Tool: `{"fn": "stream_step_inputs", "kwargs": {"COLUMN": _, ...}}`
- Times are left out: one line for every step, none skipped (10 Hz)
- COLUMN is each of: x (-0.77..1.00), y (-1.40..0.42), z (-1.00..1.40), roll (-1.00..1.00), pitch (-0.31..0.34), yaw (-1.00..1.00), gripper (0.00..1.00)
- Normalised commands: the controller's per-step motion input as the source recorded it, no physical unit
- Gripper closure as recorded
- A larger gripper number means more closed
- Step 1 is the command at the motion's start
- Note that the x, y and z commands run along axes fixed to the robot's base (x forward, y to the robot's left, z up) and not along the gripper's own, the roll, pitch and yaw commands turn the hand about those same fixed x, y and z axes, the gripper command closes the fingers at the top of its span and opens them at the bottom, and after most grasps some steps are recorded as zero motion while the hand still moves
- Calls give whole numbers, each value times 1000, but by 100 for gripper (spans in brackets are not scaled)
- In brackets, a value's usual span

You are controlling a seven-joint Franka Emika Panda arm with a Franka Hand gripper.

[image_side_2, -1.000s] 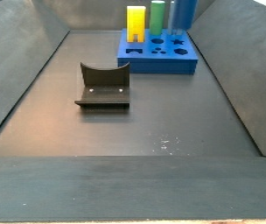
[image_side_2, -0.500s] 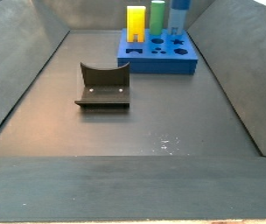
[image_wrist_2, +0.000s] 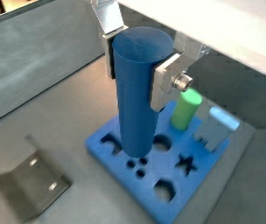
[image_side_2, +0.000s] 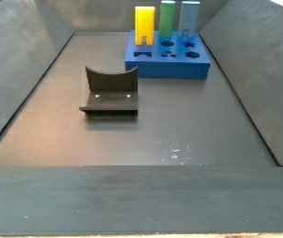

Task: Pick up the round object. Move up. Move to above the board. Insert the round object.
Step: Move to above the board.

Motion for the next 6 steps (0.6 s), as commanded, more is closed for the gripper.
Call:
{"fn": "stream_step_inputs", "kwargs": {"x": 264, "y": -1000, "z": -22, "roll": 1, "pitch": 110, "yaw": 12, "gripper": 100}}
{"fn": "stream_step_inputs", "kwargs": {"x": 287, "y": -1000, "z": -17, "roll": -2, "pitch": 111, "yaw": 8, "gripper": 100}}
{"fn": "stream_step_inputs", "kwargs": {"x": 306, "y": -1000, "z": -11, "roll": 6, "pitch": 111, "yaw": 12, "gripper": 100}}
{"fn": "stream_step_inputs", "kwargs": {"x": 264, "y": -800, "z": -7, "roll": 17, "pitch": 113, "yaw": 9, "gripper": 100}}
{"fn": "stream_step_inputs", "kwargs": {"x": 184, "y": -419, "z": 6, "roll": 39, "pitch": 113, "yaw": 9, "gripper": 100}}
{"fn": "stream_step_inputs", "kwargs": {"x": 131, "y": -252, "z": 16, "roll": 53, "pitch": 107, "yaw": 8, "gripper": 100}}
